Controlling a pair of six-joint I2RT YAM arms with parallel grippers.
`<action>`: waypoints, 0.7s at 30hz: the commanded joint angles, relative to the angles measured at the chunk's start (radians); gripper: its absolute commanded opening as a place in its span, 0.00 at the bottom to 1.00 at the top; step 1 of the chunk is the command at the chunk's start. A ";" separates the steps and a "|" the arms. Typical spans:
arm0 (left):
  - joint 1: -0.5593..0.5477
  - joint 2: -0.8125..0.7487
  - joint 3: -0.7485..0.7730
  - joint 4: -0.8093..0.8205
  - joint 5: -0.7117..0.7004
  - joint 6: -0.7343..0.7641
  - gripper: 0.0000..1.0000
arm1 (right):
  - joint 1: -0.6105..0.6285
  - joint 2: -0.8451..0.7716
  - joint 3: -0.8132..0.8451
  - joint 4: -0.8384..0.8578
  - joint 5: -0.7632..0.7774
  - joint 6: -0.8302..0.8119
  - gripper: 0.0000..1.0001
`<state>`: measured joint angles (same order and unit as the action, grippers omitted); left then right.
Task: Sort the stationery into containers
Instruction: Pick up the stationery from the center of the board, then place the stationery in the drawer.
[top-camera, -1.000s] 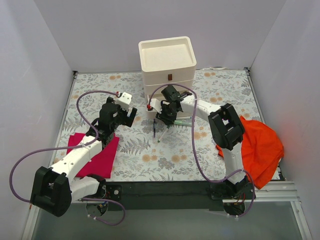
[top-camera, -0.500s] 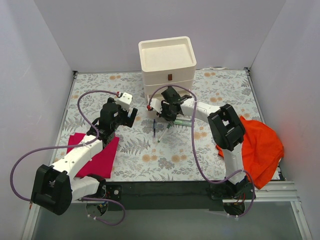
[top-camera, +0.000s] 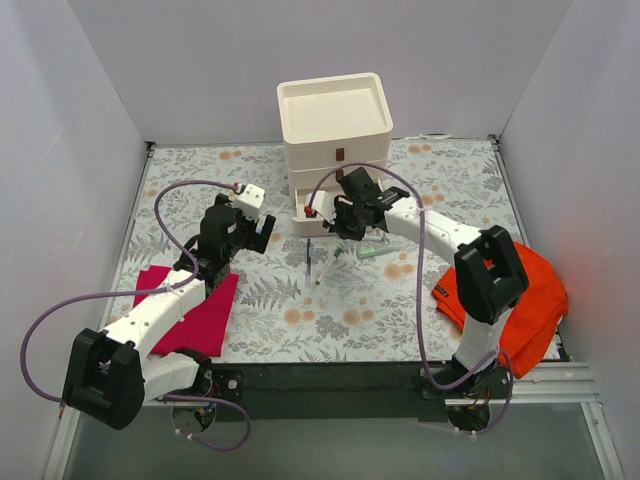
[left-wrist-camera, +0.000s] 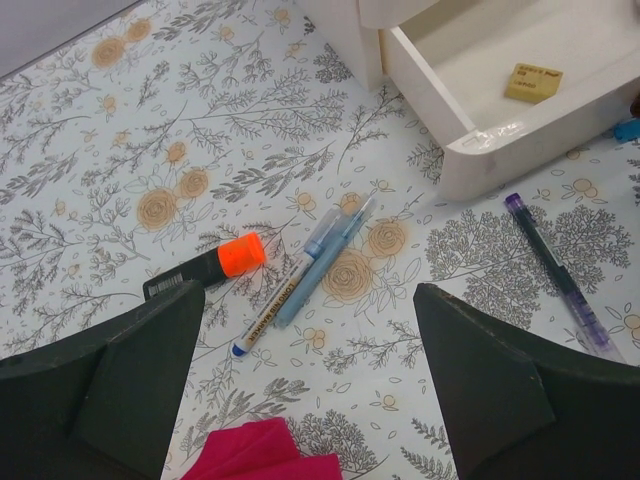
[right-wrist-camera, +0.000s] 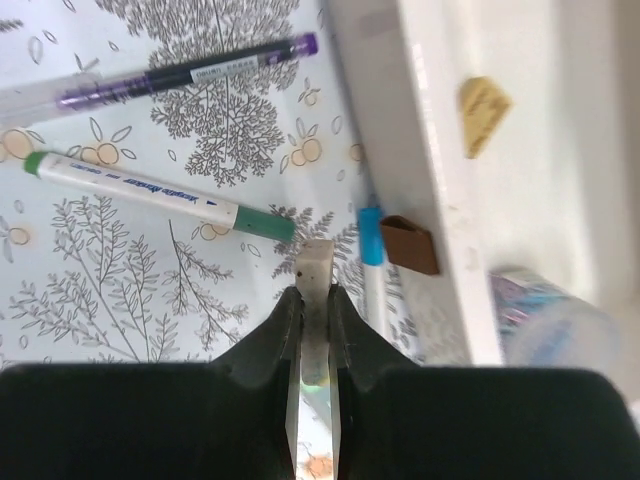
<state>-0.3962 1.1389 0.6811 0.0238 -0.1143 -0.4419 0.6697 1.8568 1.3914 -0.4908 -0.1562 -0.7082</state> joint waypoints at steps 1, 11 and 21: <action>-0.003 -0.019 0.001 0.037 0.013 0.003 0.87 | 0.001 -0.100 0.058 -0.008 -0.029 -0.019 0.06; -0.012 -0.028 0.005 0.041 0.010 0.008 0.87 | -0.002 0.068 0.241 0.034 0.063 -0.027 0.09; -0.013 -0.028 0.020 0.024 0.001 0.006 0.87 | -0.007 0.145 0.313 0.081 0.127 -0.046 0.15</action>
<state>-0.4034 1.1370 0.6815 0.0483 -0.1047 -0.4416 0.6685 2.0052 1.6539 -0.4679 -0.0601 -0.7376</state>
